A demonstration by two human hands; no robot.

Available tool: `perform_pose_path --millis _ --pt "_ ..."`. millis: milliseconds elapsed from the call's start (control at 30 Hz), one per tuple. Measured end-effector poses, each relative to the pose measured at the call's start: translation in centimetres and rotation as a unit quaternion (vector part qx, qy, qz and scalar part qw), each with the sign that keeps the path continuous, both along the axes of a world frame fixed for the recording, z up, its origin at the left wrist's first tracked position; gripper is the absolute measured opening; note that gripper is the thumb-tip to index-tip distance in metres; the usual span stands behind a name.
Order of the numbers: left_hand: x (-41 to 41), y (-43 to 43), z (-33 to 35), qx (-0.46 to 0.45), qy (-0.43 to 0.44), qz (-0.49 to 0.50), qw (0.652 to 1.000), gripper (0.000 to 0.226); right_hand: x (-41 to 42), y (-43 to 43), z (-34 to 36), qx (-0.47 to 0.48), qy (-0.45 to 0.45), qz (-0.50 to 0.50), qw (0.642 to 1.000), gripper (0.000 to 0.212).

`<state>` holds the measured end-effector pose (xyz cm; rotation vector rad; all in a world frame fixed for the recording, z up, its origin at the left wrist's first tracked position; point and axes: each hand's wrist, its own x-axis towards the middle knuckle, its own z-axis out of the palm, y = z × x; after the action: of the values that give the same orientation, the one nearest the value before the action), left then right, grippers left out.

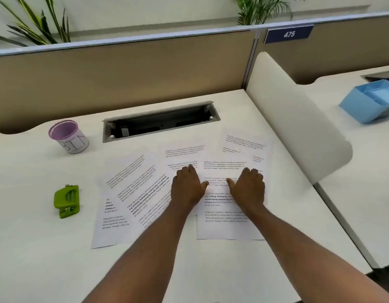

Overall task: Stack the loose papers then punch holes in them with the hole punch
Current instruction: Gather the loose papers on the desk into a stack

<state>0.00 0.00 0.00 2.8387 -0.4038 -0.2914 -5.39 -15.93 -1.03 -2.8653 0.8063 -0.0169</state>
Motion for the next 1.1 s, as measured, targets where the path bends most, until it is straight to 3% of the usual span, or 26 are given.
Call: perform_pose_path --millis 100,267,533,767,900,1100 --pt "1.4 -1.0 -0.1 0.0 0.009 0.055 0.998 0.066 0.9 -0.7 -0.3 0.084 0.009 -0.127 0.988 0.066" --pt "2.8 -2.7 -0.4 -0.035 0.087 0.098 0.991 0.061 2.2 -1.5 -0.7 0.134 0.03 -0.195 0.971 0.073" --pt "3.5 -4.3 -0.5 -0.024 0.089 0.153 0.984 0.053 3.5 -2.1 -1.0 0.169 0.038 -0.233 0.957 0.082" --pt "3.7 -5.0 -0.6 -0.006 0.094 0.156 0.983 0.041 4.2 -2.3 -1.1 0.193 0.065 -0.241 0.949 0.065" --pt "3.7 -5.3 -0.8 -0.004 0.093 0.166 0.982 0.029 4.2 -2.0 -1.0 0.175 0.049 -0.267 0.946 0.079" --pt "3.9 -5.4 -1.1 0.006 0.104 0.169 0.98 0.031 4.7 -2.5 -0.8 0.197 0.054 -0.28 0.938 0.083"
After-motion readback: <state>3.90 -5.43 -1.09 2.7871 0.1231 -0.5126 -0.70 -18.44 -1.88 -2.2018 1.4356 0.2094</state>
